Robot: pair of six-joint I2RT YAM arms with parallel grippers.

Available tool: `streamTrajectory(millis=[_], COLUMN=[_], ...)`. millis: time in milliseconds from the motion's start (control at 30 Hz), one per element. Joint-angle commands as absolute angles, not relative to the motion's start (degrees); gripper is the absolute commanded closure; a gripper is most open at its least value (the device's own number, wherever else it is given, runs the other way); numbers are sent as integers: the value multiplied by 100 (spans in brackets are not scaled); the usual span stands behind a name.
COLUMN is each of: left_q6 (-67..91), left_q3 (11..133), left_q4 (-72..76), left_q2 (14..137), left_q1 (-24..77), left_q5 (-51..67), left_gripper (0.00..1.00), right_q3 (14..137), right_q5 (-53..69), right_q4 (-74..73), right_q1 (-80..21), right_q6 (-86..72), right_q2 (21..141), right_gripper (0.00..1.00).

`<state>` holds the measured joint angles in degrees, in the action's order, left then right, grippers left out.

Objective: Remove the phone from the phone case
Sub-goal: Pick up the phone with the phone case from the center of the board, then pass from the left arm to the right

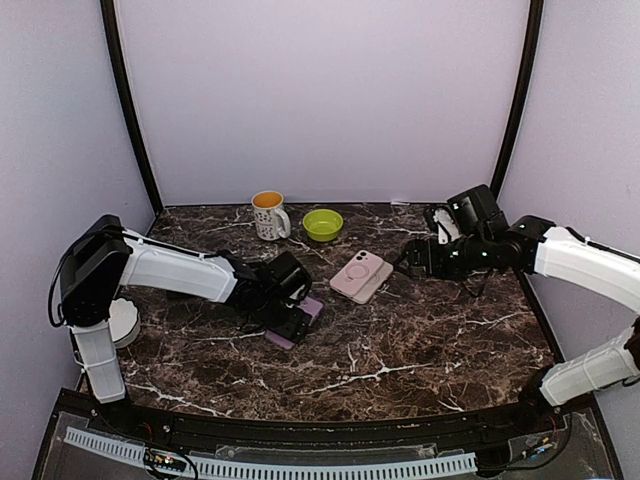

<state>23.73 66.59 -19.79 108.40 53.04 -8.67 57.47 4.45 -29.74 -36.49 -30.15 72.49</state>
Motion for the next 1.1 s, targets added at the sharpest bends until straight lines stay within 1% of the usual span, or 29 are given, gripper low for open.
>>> streamTrajectory(millis=[0,167,267,400,600,733,867,967,1067], left_q6=[2048,1701,1664,1694,1690,1652,1611,1607,1614], left_q3=[6404,6455,6412,6367,6242,6122,5990,5920,5832], left_q4=[-2392,-2705,-2823,-2886,-2883,-2859,-2821,-2772,-2697], left_q2=[10350,9878,9633,9293,8923,8775,8699,8642,8599], left_q1=[5332,5278,5189,5076,4910,4862,4852,4853,4858], left_q5=[22,819,1313,1861,2777,3311,3714,4004,4294], left_gripper=[35,36,36,36,37,38,39,42,43], right_q3=[5504,5130,4708,4201,4048,3947,4020,4068,4091], right_q5=[475,724,793,1191,1338,1817,1879,1587,1377], right_q4=[-2539,-1784,-1068,-200,-252,-404,-653,-790,-801], right_q1=[-3700,-3743,-3759,-3904,-4872,-5344,-5765,-6108,-6373], right_q6=[-2802,-2213,-1898,-1342,323,1448,2373,3144,3689], right_q2=[6861,6347,5870,5380,4973,4844,5026,5270,5541], right_gripper=[4,5,5,6,6,5,6,6,7])
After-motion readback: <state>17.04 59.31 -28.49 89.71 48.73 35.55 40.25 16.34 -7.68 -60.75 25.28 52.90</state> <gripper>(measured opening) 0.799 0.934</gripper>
